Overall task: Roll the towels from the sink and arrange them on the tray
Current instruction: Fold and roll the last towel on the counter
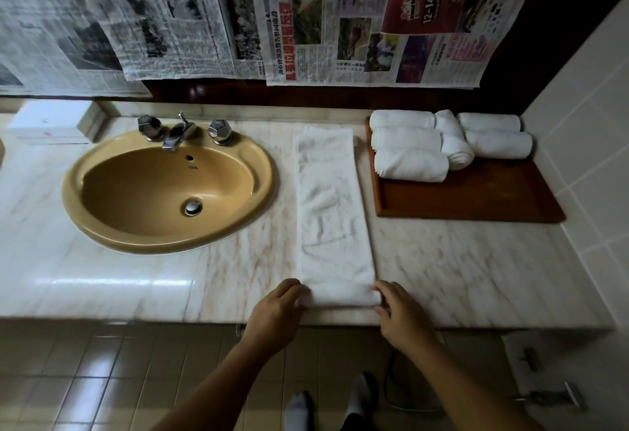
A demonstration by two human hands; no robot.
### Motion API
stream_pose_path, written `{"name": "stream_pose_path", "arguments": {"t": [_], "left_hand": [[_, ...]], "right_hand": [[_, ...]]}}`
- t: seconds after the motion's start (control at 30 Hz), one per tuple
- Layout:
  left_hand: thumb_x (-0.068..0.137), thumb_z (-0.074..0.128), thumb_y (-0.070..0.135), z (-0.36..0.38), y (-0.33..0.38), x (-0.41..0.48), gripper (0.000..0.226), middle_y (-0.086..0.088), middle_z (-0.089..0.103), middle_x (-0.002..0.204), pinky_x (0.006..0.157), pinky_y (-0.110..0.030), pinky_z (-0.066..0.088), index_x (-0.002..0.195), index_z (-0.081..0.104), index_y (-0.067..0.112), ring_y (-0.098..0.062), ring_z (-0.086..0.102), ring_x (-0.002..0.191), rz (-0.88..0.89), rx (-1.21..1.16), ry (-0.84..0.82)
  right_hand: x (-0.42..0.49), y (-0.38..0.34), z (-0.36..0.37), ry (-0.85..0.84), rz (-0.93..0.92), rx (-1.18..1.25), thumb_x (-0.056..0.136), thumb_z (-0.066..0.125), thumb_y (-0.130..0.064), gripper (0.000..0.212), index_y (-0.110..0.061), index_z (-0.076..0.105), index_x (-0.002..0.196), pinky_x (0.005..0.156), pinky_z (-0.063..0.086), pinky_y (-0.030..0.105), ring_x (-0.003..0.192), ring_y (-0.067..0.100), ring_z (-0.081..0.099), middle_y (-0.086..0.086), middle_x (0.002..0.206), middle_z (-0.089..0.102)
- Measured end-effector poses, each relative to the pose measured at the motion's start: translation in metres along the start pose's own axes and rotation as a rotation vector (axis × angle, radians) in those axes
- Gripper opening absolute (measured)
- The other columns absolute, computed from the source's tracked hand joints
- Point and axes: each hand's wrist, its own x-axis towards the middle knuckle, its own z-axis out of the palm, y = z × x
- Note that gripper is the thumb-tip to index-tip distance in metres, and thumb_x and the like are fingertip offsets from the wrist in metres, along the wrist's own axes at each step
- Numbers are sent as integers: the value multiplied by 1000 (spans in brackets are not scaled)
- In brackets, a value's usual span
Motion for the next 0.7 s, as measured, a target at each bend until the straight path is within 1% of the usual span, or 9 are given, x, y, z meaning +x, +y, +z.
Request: {"name": "stream_pose_path", "arguments": {"t": [0.07, 0.13, 0.23, 0.3, 0.4, 0.5, 0.57, 0.63, 0.7], "left_hand": [[92, 67, 28, 0, 2, 0, 33, 14, 56, 126, 59, -30, 55, 124, 59, 25, -10, 64, 82, -38, -31, 6], [93, 67, 29, -2, 5, -1, 34, 16, 57, 121, 60, -27, 54, 125, 57, 28, -3, 61, 74, -77, -80, 0], [93, 65, 31, -1, 6, 1, 28, 16, 60, 98, 58, -33, 54, 120, 57, 33, -6, 61, 64, -189, -212, -22], [95, 61, 37, -2, 7, 4, 24, 14, 63, 94, 61, -33, 55, 118, 60, 34, -8, 63, 66, -259, -272, -14], [99, 57, 41, -3, 10, 9, 22, 10, 66, 96, 61, -26, 55, 119, 62, 32, -8, 66, 69, -331, -312, -26], [100, 56, 38, -5, 16, 15, 16, 7, 66, 85, 56, -18, 49, 111, 63, 28, -7, 65, 65, -393, -308, -37], [99, 55, 38, -5, 19, 20, 14, 6, 65, 78, 56, -21, 48, 99, 63, 26, -8, 62, 65, -429, -271, -39], [96, 56, 37, -6, 20, 26, 16, 2, 63, 73, 59, -30, 49, 87, 61, 24, -10, 60, 64, -480, -250, -30], [93, 59, 37, -7, 19, 31, 13, 2, 65, 71, 62, -35, 52, 90, 59, 24, -11, 61, 64, -529, -264, -14]], "right_hand": [[2, -1, -1, -7, 17, 8, 93, 64, -20, 40, -29, 53, 131, 79, 53, 32, 96, 17, 62, -9, 119, 58], [4, -1, -1, -14, 33, 36, 98, 59, -20, 37, -26, 53, 133, 81, 51, 30, 100, 16, 61, -8, 123, 57], [10, -1, -2, -29, 51, 71, 103, 51, -24, 29, -24, 53, 132, 83, 48, 29, 103, 16, 58, -6, 126, 55], [15, -3, -3, -63, 102, 84, 105, 45, -29, 26, -25, 53, 130, 85, 48, 30, 103, 13, 56, -7, 126, 55], [21, -7, -4, -93, 165, 83, 106, 38, -37, 24, -29, 52, 124, 85, 49, 32, 101, 12, 55, -6, 123, 57], [26, -11, -1, -78, 206, 46, 106, 34, -41, 26, -28, 54, 116, 85, 47, 34, 100, 15, 56, -4, 121, 58], [32, -15, 1, -62, 237, 20, 106, 35, -38, 28, -22, 57, 112, 85, 46, 34, 103, 22, 58, 2, 120, 60], [39, -19, 2, -58, 279, 10, 105, 40, -37, 28, -18, 61, 104, 84, 48, 36, 101, 27, 60, 7, 114, 64], [43, -22, 0, -33, 341, 49, 101, 47, -42, 25, -22, 58, 90, 74, 51, 37, 85, 25, 62, 5, 94, 65]]}}
